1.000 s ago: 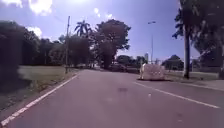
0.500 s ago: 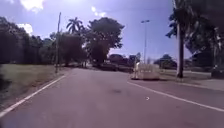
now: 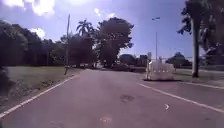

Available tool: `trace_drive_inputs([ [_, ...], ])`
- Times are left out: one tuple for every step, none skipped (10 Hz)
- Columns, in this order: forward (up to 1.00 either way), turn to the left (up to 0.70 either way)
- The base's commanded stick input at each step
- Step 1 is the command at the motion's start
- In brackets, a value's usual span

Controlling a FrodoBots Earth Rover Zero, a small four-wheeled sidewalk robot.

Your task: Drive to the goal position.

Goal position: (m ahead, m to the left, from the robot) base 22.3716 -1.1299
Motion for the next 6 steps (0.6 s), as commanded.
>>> trace_drive_inputs([
  [0.70, 0.00],
  [0.70, 0.00],
  [0.70, 0.00],
  [0.70, 0.00],
  [0.70, 0.00],
  [0.70, 0.00],
])
